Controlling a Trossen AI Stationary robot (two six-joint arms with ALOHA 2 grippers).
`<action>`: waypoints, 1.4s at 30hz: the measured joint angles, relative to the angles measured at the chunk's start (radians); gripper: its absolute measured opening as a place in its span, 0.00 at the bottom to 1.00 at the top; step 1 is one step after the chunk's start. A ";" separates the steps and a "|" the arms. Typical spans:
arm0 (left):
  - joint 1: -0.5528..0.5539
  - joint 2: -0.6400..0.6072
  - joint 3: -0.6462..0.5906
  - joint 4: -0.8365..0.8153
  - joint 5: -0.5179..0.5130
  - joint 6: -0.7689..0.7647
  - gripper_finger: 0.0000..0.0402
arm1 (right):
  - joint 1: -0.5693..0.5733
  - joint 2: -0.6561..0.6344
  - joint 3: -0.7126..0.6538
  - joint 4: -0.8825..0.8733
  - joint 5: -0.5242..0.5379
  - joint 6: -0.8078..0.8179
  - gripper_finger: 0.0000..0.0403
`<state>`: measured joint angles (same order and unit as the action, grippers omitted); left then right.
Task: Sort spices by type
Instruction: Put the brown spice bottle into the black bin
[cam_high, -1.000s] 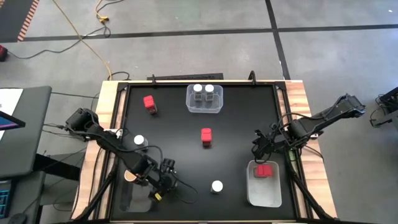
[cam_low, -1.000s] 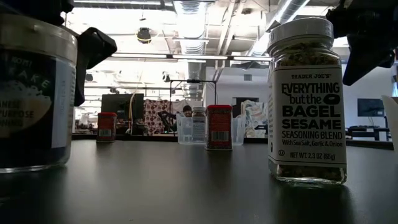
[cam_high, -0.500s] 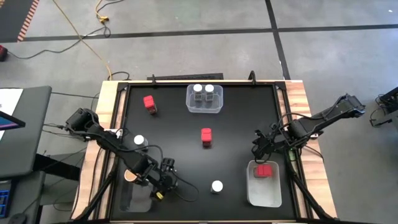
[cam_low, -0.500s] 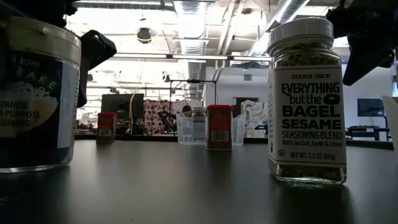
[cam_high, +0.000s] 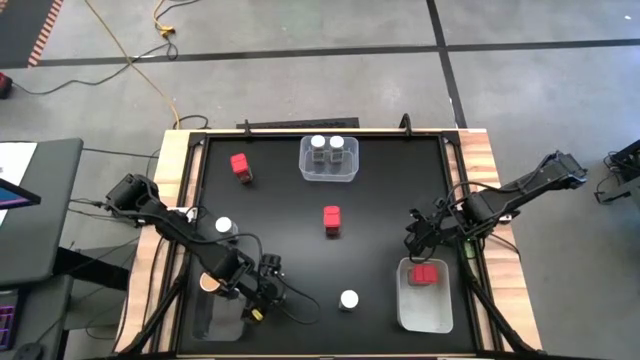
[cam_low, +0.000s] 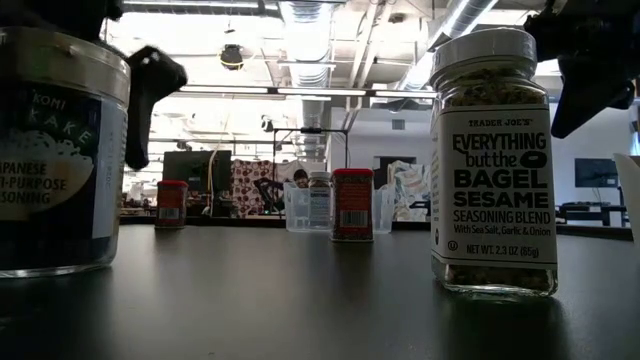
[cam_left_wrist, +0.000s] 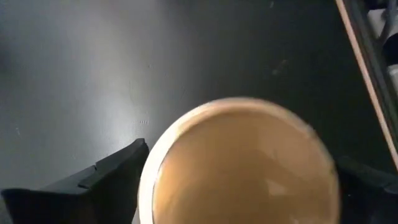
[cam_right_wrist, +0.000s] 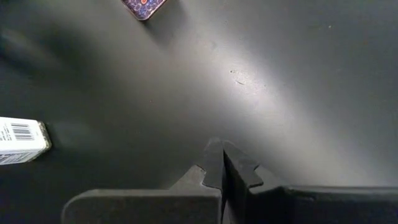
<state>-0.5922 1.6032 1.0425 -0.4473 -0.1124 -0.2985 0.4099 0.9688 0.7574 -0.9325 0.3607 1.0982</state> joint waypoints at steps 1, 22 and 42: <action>0.000 0.000 0.013 -0.008 0.000 0.001 0.93 | 0.000 0.000 0.000 0.000 0.000 0.001 0.05; 0.000 0.000 0.333 -0.309 -0.006 -0.061 0.94 | 0.000 0.000 0.000 -0.001 0.000 -0.031 0.05; 0.141 0.002 0.395 -0.327 -0.083 -0.709 0.94 | 0.000 0.000 0.000 0.000 0.000 -0.087 0.05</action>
<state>-0.4508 1.6047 1.4380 -0.7742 -0.1952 -1.0074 0.4099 0.9688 0.7574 -0.9330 0.3611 1.0116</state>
